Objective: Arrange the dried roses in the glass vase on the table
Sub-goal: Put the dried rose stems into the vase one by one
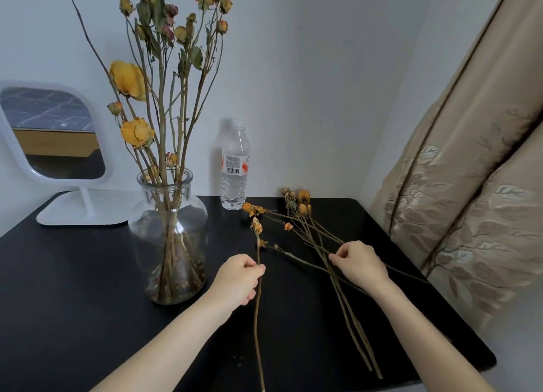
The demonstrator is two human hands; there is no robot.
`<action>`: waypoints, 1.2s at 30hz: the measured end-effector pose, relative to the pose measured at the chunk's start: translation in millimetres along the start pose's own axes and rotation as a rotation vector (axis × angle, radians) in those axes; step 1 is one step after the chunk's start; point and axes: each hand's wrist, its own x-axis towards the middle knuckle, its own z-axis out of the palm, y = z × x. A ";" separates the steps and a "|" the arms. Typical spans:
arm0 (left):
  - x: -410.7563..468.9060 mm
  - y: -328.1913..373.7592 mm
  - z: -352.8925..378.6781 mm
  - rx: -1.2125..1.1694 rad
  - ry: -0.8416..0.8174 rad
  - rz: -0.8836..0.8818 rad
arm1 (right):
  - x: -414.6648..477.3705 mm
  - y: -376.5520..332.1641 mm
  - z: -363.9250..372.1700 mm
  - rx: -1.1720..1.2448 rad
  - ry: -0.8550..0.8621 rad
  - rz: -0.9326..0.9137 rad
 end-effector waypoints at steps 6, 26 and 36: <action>4.8 -3.5 -1.2 0.008 0.009 -0.010 | -7.7 -2.1 5.1 -0.096 0.139 -0.146; -4.0 2.0 -8.0 -0.004 0.010 0.060 | -16.5 -21.7 -15.0 0.126 -0.050 -0.293; -39.9 25.1 -24.2 0.092 0.037 0.366 | -36.1 -60.3 -48.0 0.893 -0.034 -0.375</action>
